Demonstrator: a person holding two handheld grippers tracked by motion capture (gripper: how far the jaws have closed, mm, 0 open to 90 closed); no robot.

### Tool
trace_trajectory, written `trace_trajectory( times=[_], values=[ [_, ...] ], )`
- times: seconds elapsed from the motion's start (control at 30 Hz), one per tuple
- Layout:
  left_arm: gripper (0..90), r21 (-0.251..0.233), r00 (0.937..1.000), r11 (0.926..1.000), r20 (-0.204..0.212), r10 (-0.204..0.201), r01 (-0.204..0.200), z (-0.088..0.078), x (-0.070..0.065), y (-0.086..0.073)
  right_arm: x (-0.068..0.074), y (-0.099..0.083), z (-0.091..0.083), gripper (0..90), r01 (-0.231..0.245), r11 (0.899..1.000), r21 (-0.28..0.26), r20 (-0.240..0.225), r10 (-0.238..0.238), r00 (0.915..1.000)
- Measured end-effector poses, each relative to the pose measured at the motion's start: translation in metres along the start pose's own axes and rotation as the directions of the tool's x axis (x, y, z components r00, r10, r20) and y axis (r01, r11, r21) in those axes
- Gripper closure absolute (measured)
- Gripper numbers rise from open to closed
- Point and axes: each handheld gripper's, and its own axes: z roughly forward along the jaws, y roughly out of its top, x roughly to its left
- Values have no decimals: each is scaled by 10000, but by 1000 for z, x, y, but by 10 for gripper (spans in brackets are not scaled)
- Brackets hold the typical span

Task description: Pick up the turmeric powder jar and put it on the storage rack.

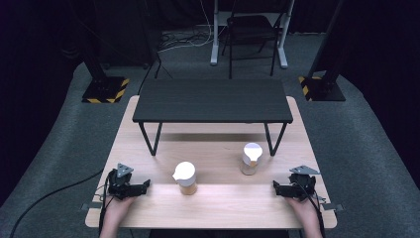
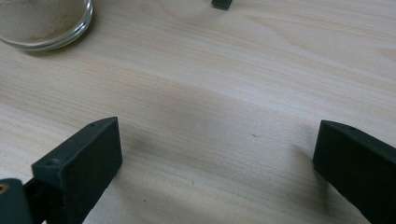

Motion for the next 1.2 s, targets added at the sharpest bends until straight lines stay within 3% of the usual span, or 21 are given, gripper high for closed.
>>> trace_trajectory(
  times=[0.3,0.67,0.97,1.2],
  values=[
    [63,-4,10000,10000,40,-33,33,0,0,0,0,0,0,1,0,10000,-2,1,0,10000],
    [74,-170,9986,9991,356,-390,396,-3,7,-3,0,0,0,1,-9,10000,-3,8,9,10000],
    [80,-606,9993,9980,335,-156,176,-9,3,-5,0,0,0,1,-9,10000,-1,7,9,10000],
    [80,-667,9993,9977,358,145,-121,-10,-1,-3,0,0,0,2,-8,10000,-2,6,8,10000]
  ],
)
